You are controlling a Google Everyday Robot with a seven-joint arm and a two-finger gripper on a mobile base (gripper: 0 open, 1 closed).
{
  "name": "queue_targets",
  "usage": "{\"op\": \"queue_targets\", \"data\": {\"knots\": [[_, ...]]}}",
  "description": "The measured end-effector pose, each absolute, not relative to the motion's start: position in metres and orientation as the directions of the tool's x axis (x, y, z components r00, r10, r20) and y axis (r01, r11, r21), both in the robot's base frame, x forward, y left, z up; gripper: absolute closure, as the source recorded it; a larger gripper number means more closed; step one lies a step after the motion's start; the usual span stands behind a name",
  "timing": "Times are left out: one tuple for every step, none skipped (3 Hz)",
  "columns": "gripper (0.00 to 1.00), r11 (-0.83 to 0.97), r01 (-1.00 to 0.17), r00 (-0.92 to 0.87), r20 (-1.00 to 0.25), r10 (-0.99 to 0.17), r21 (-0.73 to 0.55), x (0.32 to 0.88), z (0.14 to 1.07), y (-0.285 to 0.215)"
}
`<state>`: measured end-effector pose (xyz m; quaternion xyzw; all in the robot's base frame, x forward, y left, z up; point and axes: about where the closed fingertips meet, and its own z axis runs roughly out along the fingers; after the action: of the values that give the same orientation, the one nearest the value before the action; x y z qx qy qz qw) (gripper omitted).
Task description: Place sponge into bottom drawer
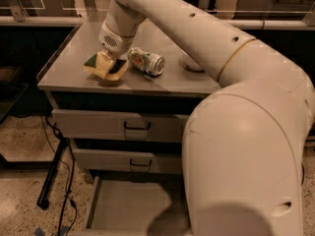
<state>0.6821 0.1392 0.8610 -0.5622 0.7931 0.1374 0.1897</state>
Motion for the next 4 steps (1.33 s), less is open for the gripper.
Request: {"op": "queue_targets", "data": {"knots": [[1.0, 0.33, -0.944, -0.295, -0.454, -0.841, 0.003, 0.682, 0.861, 0.139], [1.0, 0.33, -0.944, -0.308, -0.446, -0.84, 0.029, 0.656, 0.867, 0.133], [1.0, 0.35, -0.936, -0.333, -0.451, -0.828, 0.049, 0.622, 0.877, 0.125], [1.0, 0.391, -0.918, -0.377, -0.443, -0.813, 0.064, 0.578, 0.878, 0.113]]}}
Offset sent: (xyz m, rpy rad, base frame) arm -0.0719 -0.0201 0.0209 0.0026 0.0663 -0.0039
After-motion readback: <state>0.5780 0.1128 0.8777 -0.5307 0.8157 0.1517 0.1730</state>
